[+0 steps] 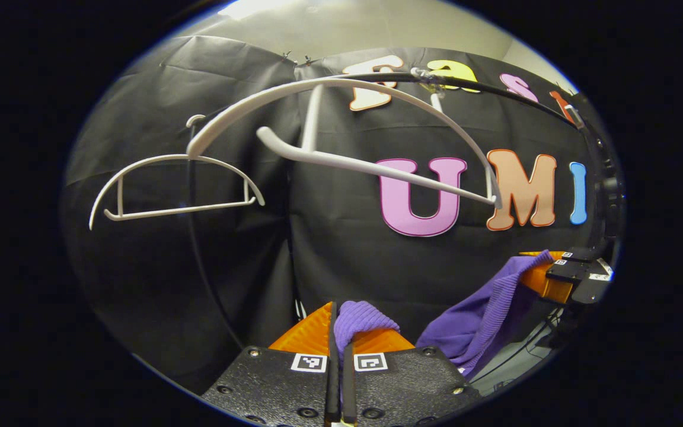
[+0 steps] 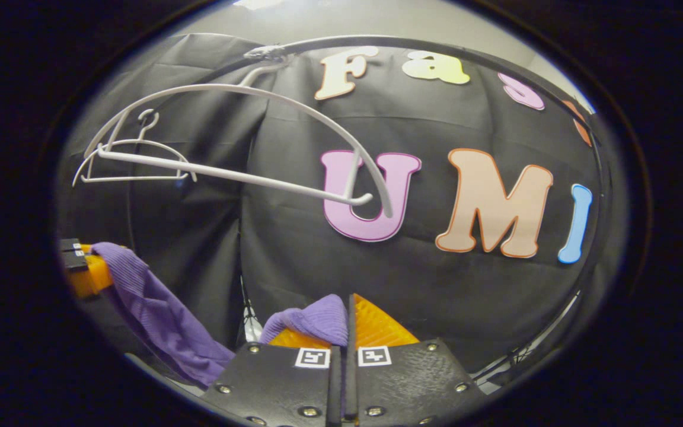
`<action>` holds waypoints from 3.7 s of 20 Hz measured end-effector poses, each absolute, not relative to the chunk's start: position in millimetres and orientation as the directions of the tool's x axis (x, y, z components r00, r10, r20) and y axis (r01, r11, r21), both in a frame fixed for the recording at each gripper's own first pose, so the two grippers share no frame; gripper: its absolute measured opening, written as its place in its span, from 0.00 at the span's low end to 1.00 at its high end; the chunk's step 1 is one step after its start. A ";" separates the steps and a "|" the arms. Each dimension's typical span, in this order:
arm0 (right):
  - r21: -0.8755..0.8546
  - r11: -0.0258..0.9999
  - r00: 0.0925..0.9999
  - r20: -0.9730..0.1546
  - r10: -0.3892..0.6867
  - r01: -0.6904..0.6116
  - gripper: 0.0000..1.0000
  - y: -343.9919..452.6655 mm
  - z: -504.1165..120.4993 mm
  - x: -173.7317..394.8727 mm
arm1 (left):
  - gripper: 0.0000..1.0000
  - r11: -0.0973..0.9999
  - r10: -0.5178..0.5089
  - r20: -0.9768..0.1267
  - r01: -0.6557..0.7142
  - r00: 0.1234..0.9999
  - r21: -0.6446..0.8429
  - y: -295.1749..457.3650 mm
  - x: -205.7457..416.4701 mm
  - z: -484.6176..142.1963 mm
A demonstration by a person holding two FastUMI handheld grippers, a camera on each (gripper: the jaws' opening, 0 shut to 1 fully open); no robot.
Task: Grasp the clothes on the hanger with both hands and then place them into the laundry hamper below.
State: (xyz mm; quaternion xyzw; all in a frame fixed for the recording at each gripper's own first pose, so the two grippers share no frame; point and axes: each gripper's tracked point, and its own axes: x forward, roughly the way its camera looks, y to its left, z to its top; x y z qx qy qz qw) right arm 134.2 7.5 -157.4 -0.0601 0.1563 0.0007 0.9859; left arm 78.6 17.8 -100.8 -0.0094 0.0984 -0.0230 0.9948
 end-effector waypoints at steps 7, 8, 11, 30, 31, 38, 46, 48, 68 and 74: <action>-0.121 0.987 0.932 -0.359 0.054 -0.104 0.03 30.0 -185.3 116.8 | 0.02 0.988 -0.146 -0.260 0.130 0.954 -0.079 -18.8 79.9 -129.7; -0.124 0.986 0.926 -0.373 0.058 -0.111 0.03 31.3 -193.0 112.3 | 0.03 0.987 -0.154 -0.275 0.137 0.949 -0.080 -22.9 79.3 -137.5; -0.130 0.982 0.904 -0.421 0.069 -0.135 0.03 36.7 -217.5 99.2 | 0.00 0.985 -0.173 -0.323 0.161 0.931 -0.063 -32.3 71.3 -160.1; -0.104 0.988 0.783 -0.622 0.023 -0.112 0.03 26.2 -317.5 44.0 | 0.03 0.975 -0.219 -0.537 0.199 0.815 -0.096 -44.2 50.3 -263.7; -0.105 0.989 0.777 -0.629 0.019 -0.109 0.03 25.2 -319.6 42.7 | 0.03 0.975 -0.220 -0.544 0.201 0.809 -0.096 -42.1 48.4 -268.4; -0.097 0.991 0.748 -0.663 0.004 -0.091 0.03 20.0 -336.6 30.1 | 0.03 0.973 -0.226 -0.601 0.204 0.767 -0.105 -42.7 36.0 -293.6; -0.091 0.993 0.758 -0.652 0.003 -0.082 0.03 16.5 -332.8 36.2 | 0.11 0.973 -0.223 -0.724 0.198 0.652 -0.120 -47.0 15.0 -342.4; -0.090 0.993 0.757 -0.653 -0.003 -0.074 0.03 13.6 -333.3 36.0 | 0.11 0.973 -0.220 -0.719 0.205 0.659 -0.110 -46.1 15.7 -341.3; -0.076 0.996 0.764 -0.646 -0.015 -0.045 0.03 4.8 -326.0 27.0 | 0.08 0.973 -0.222 -0.688 0.205 0.691 -0.108 -44.4 13.4 -324.3; -0.068 0.997 0.767 -0.641 -0.014 -0.038 0.03 0.7 -324.5 23.3 | 0.08 0.972 -0.231 -0.661 0.206 0.714 -0.117 -48.5 14.6 -311.0</action>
